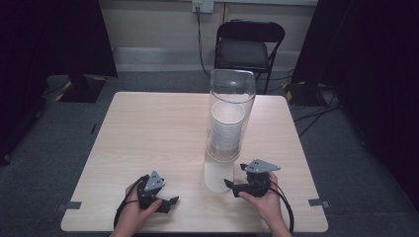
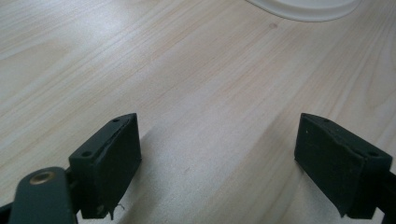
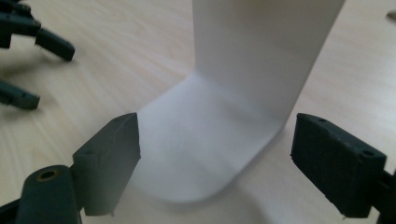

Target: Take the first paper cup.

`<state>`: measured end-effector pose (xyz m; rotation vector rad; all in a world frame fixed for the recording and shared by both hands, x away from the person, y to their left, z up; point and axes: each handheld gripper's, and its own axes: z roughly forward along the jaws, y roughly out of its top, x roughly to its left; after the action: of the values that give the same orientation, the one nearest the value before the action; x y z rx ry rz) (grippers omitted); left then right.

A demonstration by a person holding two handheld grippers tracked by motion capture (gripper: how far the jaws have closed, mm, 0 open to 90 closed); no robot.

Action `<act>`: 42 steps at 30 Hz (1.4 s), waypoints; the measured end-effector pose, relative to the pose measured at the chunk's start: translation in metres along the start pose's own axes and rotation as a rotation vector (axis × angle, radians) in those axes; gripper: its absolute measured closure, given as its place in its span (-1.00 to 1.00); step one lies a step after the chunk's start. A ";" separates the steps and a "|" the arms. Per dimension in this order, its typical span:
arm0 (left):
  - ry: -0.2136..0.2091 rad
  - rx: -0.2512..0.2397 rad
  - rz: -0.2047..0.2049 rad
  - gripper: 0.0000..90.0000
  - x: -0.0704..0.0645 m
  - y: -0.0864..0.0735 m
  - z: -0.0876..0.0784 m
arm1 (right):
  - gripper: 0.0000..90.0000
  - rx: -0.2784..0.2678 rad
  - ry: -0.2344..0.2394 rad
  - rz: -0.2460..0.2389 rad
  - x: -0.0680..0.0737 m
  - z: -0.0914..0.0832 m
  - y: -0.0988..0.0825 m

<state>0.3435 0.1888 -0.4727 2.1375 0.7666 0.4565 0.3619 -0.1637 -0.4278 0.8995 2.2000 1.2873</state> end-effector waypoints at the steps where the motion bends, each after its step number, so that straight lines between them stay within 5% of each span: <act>1: 0.000 0.000 0.000 -0.69 0.000 0.000 0.000 | -0.66 -0.016 -0.007 -0.006 0.001 0.001 0.002; 6: 0.000 0.000 0.000 -0.69 0.000 0.000 0.000 | -0.66 -0.063 0.022 -0.010 0.006 0.004 0.015; 14: 0.000 0.002 0.000 -0.70 0.000 0.000 0.000 | -0.65 -0.158 0.053 0.051 0.007 0.007 0.029; 42: -0.005 0.001 -0.007 -0.70 0.000 0.000 0.001 | -0.59 -0.263 0.035 0.010 0.010 0.014 0.048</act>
<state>0.3440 0.1878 -0.4730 2.1348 0.7720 0.4474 0.3788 -0.1309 -0.3925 0.7909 1.9916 1.5630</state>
